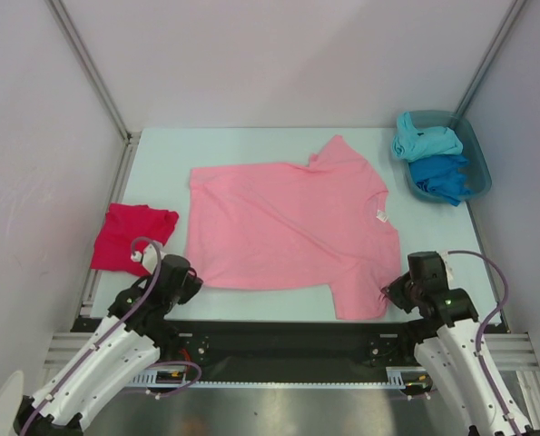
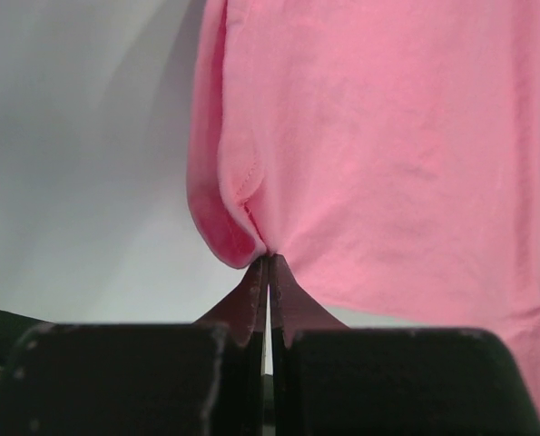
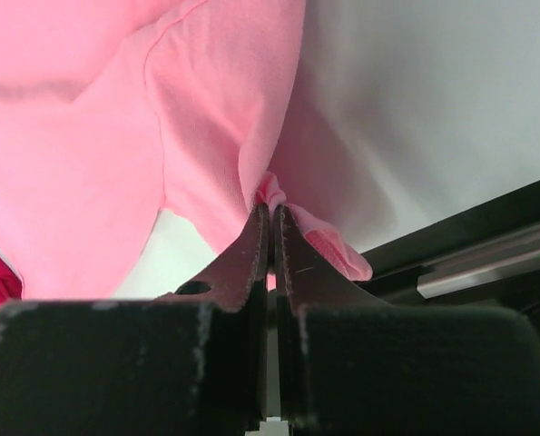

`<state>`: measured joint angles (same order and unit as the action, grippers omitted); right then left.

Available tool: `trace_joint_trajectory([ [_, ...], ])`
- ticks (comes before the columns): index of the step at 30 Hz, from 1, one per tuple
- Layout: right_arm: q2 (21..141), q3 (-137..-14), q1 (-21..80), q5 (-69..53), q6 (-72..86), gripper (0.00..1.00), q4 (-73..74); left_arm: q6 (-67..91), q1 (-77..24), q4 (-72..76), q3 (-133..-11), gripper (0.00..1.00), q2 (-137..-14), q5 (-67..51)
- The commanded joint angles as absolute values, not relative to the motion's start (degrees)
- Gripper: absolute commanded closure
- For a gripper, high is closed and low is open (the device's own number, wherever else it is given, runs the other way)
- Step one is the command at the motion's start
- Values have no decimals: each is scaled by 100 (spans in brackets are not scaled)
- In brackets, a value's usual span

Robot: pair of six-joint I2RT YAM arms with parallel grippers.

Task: Fold and stack the t-shirts
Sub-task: Flatten the tshirt out, then fold the tshirt

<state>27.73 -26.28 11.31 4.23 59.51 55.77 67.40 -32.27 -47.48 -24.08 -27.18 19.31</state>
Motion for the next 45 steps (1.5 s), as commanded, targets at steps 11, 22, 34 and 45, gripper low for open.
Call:
trace_joint_trajectory([
  [11, 2276, -3462, 1222, 316, 5889, 100, 6249, 7224, -3586, -5264, -2944, 100, -2611, 1978],
  [22, 2566, -3850, 1230, 677, 5827, 100, 5688, 7137, -3639, -5511, -3629, 100, -2742, 2478],
  [34, 3866, -4192, 757, 660, 5783, 100, 4316, 7049, -3604, -5634, -4148, 100, -2962, 3093],
  [45, 4605, -4175, -667, 62, 5265, 100, 3727, 7066, -3463, -5563, -3788, 100, -3076, 2901],
])
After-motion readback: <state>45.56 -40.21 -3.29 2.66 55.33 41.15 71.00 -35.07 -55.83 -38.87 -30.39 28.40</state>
